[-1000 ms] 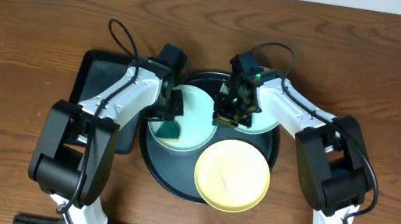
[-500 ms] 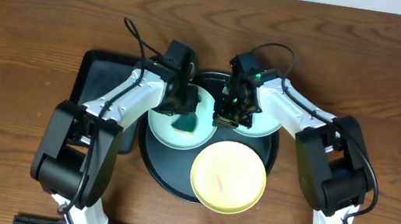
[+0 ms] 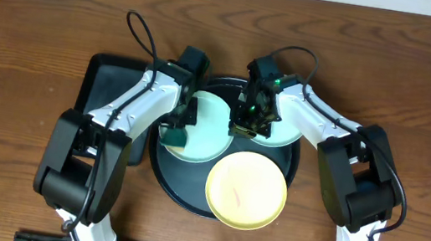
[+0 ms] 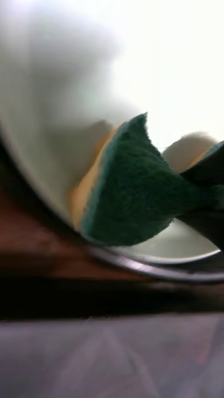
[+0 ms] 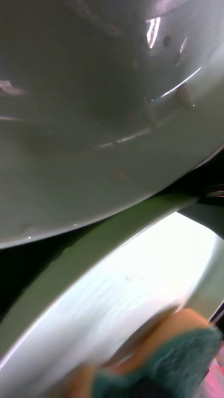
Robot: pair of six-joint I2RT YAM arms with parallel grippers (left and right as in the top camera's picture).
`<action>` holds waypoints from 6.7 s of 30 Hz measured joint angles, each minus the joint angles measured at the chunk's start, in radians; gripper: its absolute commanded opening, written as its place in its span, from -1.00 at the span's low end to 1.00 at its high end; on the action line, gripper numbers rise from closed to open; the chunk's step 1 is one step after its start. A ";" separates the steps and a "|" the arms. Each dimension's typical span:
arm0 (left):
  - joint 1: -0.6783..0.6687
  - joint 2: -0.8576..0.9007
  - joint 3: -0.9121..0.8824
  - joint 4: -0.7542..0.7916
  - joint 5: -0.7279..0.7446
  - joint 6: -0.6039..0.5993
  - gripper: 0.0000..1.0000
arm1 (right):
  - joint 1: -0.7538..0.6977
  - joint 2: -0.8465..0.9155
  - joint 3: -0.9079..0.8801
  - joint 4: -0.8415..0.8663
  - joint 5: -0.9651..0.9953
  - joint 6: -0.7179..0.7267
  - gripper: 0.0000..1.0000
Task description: Clean dirty plates on tray and stack at the side
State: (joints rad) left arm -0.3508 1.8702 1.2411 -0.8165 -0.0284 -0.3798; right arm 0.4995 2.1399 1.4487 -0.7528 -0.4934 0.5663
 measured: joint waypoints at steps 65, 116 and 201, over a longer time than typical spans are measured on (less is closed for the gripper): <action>0.367 -0.122 0.375 -0.299 -0.039 -0.013 -0.85 | 0.344 -0.383 0.089 -0.124 1.007 -0.269 -0.98; 0.367 -0.122 0.371 -0.303 -0.049 -0.013 -0.85 | 0.222 -0.419 0.090 -0.075 0.869 -0.309 -0.99; 0.367 -0.122 0.371 -0.294 -0.049 -0.013 -0.85 | -0.355 -0.249 -0.115 0.165 0.352 -0.478 -0.34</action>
State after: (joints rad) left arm 0.0162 1.7485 1.6123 -1.1103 -0.0776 -0.3923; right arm 0.1444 1.8912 1.3334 -0.5880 -0.1413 0.0879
